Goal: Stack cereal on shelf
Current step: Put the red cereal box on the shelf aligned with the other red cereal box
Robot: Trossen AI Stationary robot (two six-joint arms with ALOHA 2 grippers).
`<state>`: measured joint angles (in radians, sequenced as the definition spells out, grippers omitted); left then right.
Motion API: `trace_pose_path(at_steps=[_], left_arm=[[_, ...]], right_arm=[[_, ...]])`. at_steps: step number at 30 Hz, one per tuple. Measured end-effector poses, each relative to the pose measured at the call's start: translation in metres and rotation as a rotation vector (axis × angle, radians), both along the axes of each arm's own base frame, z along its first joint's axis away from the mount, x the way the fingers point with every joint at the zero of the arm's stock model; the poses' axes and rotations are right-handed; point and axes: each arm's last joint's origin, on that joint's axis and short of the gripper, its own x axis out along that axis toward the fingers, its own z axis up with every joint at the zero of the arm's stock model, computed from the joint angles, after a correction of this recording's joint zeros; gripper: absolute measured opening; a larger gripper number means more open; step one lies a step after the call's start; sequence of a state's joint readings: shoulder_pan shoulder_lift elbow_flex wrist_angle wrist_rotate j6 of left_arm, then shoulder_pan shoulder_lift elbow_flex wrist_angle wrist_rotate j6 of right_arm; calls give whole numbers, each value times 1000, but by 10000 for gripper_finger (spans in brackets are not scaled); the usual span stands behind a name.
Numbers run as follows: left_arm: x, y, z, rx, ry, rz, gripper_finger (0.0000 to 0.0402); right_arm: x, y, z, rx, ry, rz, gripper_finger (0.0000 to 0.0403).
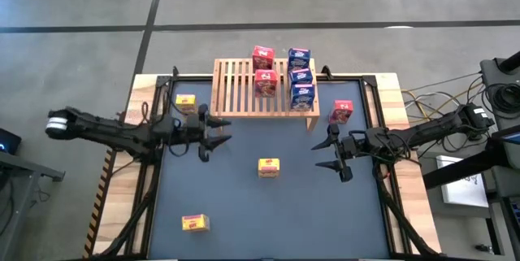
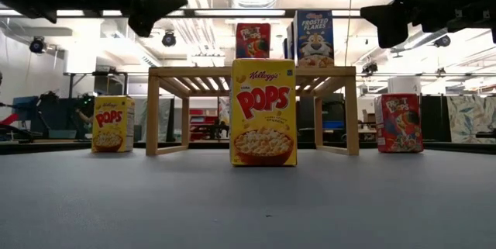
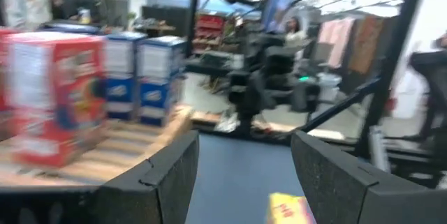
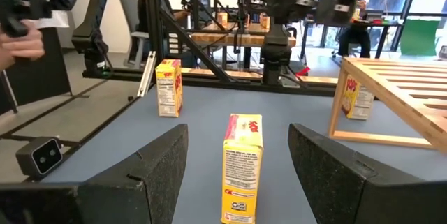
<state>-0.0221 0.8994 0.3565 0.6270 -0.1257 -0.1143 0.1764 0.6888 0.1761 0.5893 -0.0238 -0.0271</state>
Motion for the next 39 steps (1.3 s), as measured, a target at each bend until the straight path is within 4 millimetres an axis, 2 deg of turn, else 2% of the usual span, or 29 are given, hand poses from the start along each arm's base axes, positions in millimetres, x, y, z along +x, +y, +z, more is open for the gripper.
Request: trace_pose_path(at_steps=[4,8,12,16,20,23,28,32,39], left_arm=[[10,-27,-2,40,-50,-49,212],[21,-57,-8,109,-71,-9,212],[34,-78,-15,145,-49,72,212],[51,-91,-18,164,-20,73,212],[63,-98,-20,178,-1,67,212],[65,-100,-24,187,16,62,212],[60,-100,-28,165,16,53,212],[55,-98,-26,125,-54,57,212],[54,-97,-34,104,-69,57,212]], right_arm=[[-1,0,1,7,-4,0,235],[0,0,6,26,10,0,235],[6,1,25,13,67,-2,235],[11,0,51,-27,164,-58,235],[10,-1,73,-54,249,-111,235],[8,-1,81,-48,273,-113,235],[6,-2,72,-19,310,-118,235],[2,-3,62,9,333,-122,235],[-10,-5,59,25,297,-121,235]])
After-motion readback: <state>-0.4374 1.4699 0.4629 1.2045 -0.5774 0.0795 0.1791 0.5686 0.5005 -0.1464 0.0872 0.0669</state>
